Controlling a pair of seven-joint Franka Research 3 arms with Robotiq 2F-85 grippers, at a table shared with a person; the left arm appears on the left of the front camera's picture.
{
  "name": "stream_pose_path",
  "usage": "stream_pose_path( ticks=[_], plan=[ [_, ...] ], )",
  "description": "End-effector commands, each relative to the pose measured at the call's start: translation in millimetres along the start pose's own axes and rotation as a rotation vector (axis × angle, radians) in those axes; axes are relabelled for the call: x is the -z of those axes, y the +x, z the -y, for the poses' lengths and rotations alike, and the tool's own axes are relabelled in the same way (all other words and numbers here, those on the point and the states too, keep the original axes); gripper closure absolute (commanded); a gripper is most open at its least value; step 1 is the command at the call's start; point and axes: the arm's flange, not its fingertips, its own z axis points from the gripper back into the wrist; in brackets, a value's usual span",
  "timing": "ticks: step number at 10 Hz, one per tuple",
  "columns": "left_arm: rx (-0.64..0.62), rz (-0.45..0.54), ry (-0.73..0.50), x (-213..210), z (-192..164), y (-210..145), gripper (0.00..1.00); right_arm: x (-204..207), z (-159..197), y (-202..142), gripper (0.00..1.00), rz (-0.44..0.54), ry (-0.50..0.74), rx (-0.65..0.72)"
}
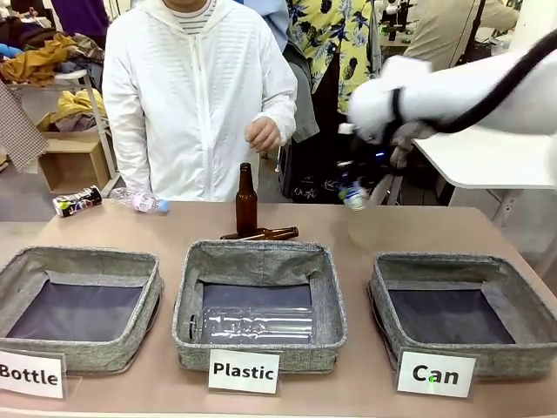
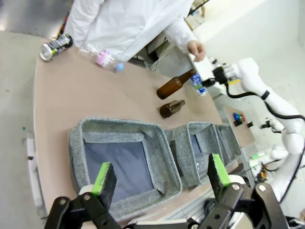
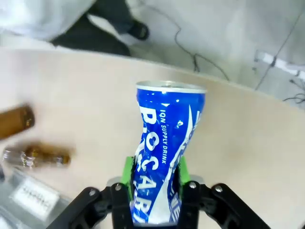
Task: Sort the can waste into the basket.
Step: Pick up the can waste from the table and place it in the right Fabric basket.
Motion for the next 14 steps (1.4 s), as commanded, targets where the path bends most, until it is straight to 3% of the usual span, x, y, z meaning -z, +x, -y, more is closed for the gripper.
stream_pose_path(
  ticks=[1, 3, 4, 5, 7, 9, 12, 14],
  plan=[
    [0.022, 0.014, -0.013, 0.9, -0.8, 0.5, 0.0, -71.7, 52.9, -107.9, 1.0, -0.031, 0.147, -0.101],
    [0.022, 0.014, -0.013, 0.9, -0.8, 0.5, 0.0, -105.7, 73.0, -171.7, 1.0, -0.122, 0.206, -0.238],
    [0.022, 0.014, -0.013, 0.9, -0.8, 0.5, 0.0, -121.9, 72.0, -218.0, 1.0, -0.113, 0.207, -0.345],
    [0.022, 0.014, -0.013, 0.9, -0.8, 0.5, 0.0, -127.1, 68.6, -241.0, 1.0, -0.1, 0.215, -0.462],
    [0.022, 0.014, -0.013, 0.9, -0.8, 0.5, 0.0, -129.1, 63.0, -293.6, 1.0, -0.058, 0.16, -0.831],
    [0.022, 0.014, -0.013, 0.9, -0.8, 0.5, 0.0, -123.6, 55.5, -313.8, 1.0, -0.085, 0.161, -0.991],
    [0.022, 0.014, -0.013, 0.9, -0.8, 0.5, 0.0, -116.9, 51.9, -314.6, 1.0, -0.05, 0.119, -1.014],
    [0.022, 0.014, -0.013, 0.9, -0.8, 0.5, 0.0, -114.2, 52.8, -311.6, 0.01, -0.048, 0.117, -1.01]
  ],
)
